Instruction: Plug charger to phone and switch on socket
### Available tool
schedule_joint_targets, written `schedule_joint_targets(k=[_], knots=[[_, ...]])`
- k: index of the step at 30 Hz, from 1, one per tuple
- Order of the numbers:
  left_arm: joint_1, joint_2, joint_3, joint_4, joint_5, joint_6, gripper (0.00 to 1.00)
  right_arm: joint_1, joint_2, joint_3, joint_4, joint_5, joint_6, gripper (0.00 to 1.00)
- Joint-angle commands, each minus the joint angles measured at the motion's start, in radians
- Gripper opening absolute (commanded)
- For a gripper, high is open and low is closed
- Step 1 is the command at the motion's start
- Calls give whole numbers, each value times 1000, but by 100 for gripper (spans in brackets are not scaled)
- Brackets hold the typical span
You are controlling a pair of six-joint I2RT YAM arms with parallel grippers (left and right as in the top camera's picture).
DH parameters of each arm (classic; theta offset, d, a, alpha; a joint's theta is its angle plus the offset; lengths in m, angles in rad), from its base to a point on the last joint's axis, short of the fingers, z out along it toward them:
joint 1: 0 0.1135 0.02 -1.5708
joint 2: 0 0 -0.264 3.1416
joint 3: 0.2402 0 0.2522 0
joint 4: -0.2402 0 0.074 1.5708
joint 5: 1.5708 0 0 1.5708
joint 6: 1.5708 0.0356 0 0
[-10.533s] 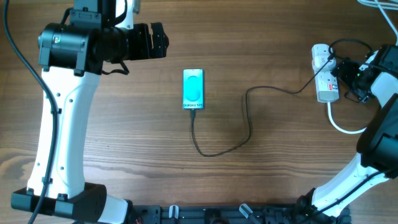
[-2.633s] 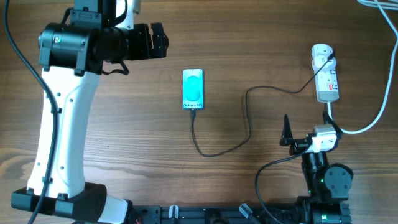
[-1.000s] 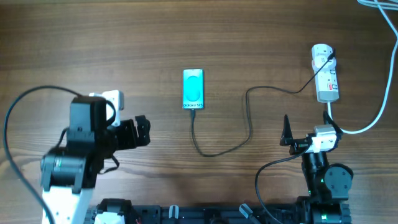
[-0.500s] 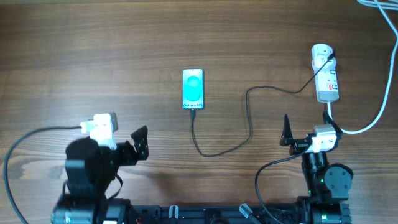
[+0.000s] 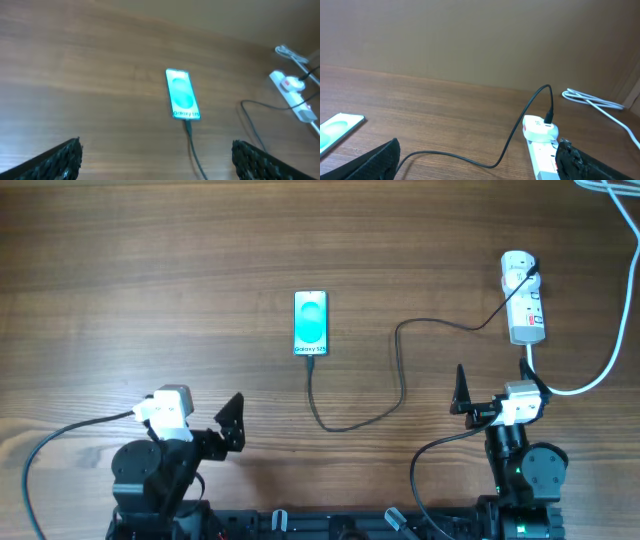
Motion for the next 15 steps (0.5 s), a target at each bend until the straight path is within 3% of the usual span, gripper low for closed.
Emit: schedule_joint_targets(k=[1,15], knots=[[8,-28,-66,82,31,-17,100,-5,-10,-1,2,13,-11,100],[11,-174,-301,505,17,-17,100,-5,-10,-1,2,13,-11,100]])
